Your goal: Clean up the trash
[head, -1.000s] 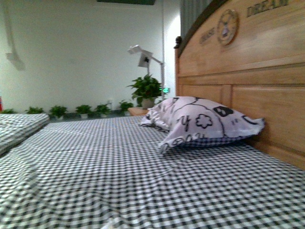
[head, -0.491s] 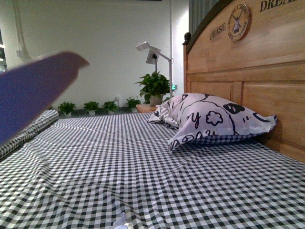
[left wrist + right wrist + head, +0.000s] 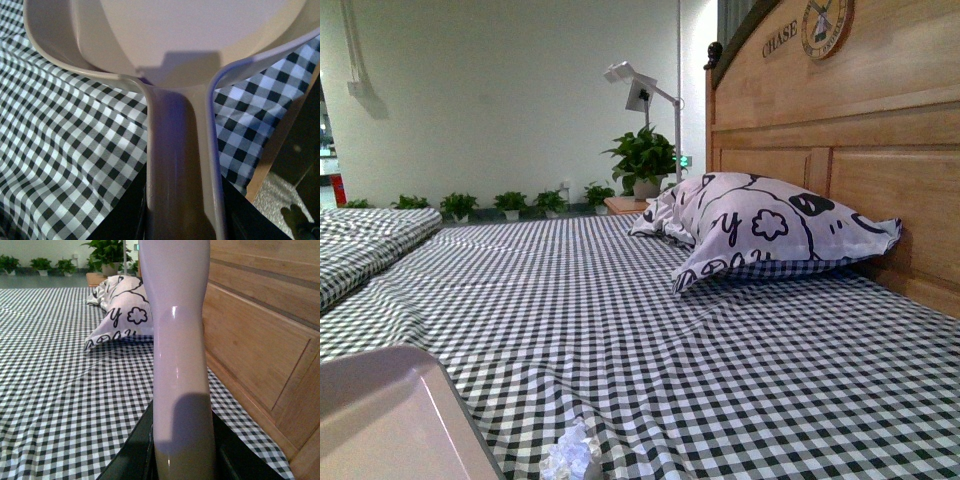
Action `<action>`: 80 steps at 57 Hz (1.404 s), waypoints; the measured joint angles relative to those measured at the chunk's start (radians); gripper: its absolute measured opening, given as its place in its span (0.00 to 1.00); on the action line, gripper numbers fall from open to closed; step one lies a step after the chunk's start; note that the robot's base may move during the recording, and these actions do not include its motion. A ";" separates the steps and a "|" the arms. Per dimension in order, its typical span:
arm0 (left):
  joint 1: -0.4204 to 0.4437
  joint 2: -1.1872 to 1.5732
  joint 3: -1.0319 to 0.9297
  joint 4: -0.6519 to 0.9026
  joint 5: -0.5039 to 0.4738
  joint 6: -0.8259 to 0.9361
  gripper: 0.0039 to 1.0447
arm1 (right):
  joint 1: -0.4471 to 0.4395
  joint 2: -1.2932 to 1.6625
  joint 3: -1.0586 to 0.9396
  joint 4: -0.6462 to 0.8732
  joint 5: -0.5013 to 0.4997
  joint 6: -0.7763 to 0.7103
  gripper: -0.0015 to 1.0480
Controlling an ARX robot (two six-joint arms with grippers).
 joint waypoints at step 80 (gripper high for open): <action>-0.061 0.166 0.037 -0.059 -0.052 0.020 0.25 | -0.045 0.756 0.131 -0.068 -0.449 0.051 0.19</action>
